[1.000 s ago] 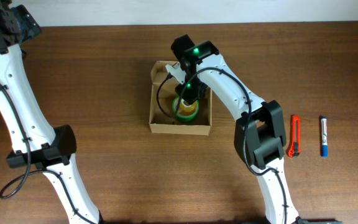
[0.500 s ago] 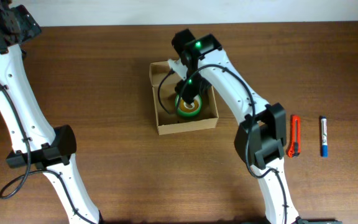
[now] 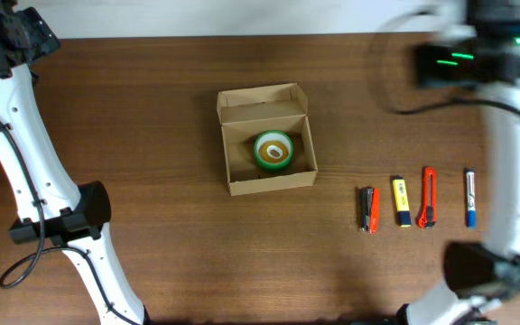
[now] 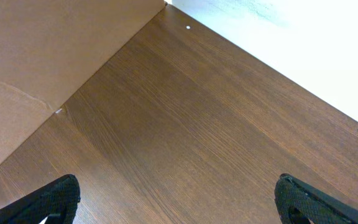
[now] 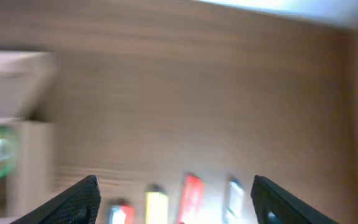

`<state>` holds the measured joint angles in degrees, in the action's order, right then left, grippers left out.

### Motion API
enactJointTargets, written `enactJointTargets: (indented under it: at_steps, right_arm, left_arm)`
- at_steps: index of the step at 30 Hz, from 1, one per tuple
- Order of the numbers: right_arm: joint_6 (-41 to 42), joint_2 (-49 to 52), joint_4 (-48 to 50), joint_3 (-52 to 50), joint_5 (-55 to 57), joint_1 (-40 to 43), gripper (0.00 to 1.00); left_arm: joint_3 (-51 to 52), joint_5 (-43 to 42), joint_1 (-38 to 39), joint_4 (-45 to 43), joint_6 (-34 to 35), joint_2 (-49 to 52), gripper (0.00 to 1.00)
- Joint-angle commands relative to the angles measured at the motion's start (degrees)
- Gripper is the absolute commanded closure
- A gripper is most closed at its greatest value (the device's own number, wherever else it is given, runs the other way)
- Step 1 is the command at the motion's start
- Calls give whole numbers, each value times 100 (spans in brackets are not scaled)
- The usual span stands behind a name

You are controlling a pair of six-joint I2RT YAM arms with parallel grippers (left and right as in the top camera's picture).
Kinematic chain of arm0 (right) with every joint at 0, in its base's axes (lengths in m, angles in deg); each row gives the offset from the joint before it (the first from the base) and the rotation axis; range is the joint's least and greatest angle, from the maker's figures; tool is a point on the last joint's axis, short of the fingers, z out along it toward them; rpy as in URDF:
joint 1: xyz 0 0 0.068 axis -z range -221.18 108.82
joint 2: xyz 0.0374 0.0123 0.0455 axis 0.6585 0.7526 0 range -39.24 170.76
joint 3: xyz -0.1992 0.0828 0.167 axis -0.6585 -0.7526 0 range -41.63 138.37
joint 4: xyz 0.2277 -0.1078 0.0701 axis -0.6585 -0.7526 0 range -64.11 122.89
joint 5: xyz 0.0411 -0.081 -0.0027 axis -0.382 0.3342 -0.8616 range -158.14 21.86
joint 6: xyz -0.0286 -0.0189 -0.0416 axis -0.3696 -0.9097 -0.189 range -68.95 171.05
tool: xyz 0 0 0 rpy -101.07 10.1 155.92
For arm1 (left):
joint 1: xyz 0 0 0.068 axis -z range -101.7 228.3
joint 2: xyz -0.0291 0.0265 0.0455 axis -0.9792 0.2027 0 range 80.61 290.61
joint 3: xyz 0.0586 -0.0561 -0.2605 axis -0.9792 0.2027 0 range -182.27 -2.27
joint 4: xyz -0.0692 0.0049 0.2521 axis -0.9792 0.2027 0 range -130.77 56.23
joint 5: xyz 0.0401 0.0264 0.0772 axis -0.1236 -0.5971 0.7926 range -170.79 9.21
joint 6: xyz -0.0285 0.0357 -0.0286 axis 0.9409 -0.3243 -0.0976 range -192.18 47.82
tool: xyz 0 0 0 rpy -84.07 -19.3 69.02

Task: Pack container
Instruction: 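Move the right gripper to the blue-capped whiteboard marker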

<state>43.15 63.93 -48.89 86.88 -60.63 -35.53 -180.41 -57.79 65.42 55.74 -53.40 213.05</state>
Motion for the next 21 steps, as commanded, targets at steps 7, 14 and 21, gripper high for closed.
enactJointTargets:
  at_steps: [7,14,21]
  right_arm:
    - [-793,-2168,1738,-4046,-149,1646,1]
    - [-1611,-2367,3034,-6096,-149,2262,1]
    - [-1565,-1344,3226,-6192,-741,2942,4]
  left_arm:
    - [-66,79,-31,13,-90,-131,0]
    - [-66,79,-31,13,-90,-131,0]
    - [-66,79,-31,13,-90,-131,0]
